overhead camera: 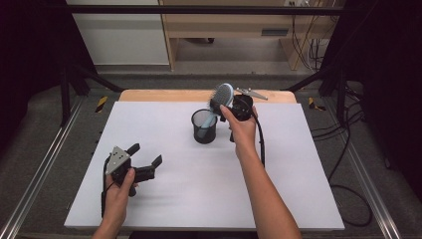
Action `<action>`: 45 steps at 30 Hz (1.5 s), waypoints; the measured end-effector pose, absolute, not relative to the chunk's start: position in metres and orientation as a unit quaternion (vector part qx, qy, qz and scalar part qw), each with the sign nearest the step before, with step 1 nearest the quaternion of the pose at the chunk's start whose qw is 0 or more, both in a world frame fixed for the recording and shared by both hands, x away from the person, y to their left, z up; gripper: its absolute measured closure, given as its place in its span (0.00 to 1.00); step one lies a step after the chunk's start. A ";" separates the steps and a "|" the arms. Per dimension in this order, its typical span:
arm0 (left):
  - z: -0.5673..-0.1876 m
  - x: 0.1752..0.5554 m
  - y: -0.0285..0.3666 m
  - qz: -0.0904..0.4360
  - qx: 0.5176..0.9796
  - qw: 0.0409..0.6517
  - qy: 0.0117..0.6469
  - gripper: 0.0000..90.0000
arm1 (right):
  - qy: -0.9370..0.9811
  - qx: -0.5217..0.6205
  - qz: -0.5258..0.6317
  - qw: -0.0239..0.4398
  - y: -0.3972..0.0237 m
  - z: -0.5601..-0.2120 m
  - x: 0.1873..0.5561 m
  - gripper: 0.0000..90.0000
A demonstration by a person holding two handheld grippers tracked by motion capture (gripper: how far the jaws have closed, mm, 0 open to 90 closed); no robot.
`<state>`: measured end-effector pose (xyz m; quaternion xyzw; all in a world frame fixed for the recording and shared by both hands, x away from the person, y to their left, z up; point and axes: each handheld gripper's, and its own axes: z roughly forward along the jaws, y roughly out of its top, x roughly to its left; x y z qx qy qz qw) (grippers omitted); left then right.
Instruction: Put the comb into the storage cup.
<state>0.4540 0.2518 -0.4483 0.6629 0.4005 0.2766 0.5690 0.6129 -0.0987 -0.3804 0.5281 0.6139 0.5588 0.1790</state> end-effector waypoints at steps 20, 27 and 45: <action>-0.446 0.453 0.257 0.295 0.656 0.565 0.405 0.03 | 0.651 0.478 0.548 0.218 -0.121 -0.358 0.589 0.05; -0.446 0.452 0.260 0.298 0.654 0.563 0.408 0.03 | 0.653 0.462 0.557 0.224 -0.127 -0.352 0.582 0.05; -0.438 0.448 0.281 0.314 0.634 0.569 0.419 0.02 | 0.646 0.425 0.576 0.264 -0.149 -0.339 0.557 0.05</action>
